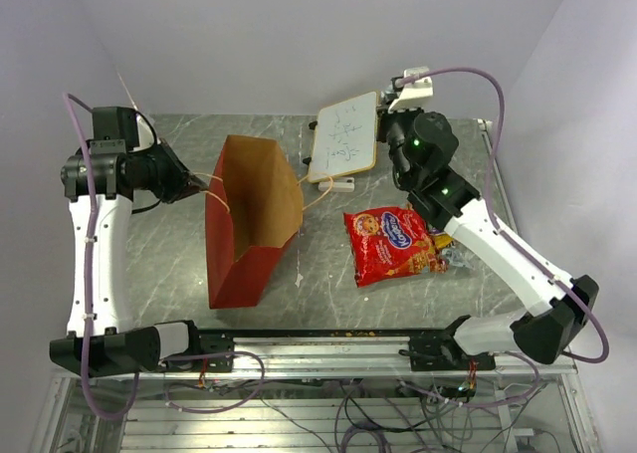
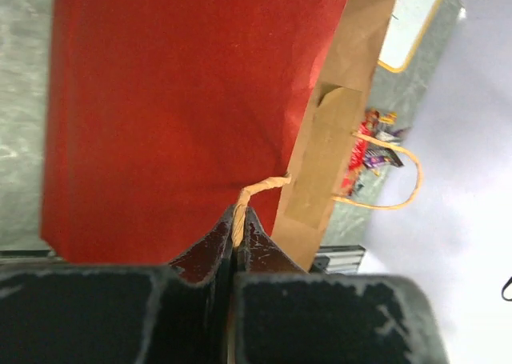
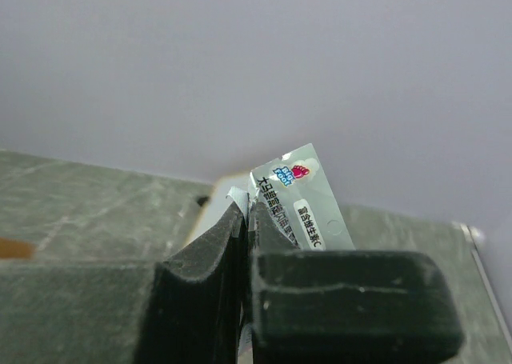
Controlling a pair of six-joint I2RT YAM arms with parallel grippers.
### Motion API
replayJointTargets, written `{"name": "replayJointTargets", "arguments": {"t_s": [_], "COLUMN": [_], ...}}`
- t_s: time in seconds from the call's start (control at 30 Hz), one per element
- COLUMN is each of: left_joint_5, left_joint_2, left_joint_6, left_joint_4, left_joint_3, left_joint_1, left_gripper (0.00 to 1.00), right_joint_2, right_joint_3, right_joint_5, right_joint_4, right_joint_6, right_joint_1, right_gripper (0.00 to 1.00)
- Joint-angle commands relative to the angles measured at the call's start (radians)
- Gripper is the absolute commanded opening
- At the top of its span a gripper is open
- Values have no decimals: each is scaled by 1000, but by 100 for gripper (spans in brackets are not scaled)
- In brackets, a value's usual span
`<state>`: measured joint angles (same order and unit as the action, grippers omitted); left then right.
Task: Take the snacks out of the paper bag
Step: Adjust the paper bag at the center of the board.
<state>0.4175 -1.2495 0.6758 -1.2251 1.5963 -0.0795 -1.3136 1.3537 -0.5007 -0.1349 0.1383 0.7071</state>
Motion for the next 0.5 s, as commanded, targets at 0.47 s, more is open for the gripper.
{"name": "replayJointTargets", "arguments": {"t_s": [0.47], "left_joint_5": [-336], "left_joint_2": [80], "left_joint_6": [-68], "left_joint_4": [-166], "left_joint_3": [90], "left_joint_1": [-53], "left_gripper": [22], "right_joint_2": [-397], "right_joint_3": [-17], "right_joint_5": [-43], "right_joint_4": [385], "right_joint_6": [-555], "right_joint_1": [-497], "right_gripper": [0]}}
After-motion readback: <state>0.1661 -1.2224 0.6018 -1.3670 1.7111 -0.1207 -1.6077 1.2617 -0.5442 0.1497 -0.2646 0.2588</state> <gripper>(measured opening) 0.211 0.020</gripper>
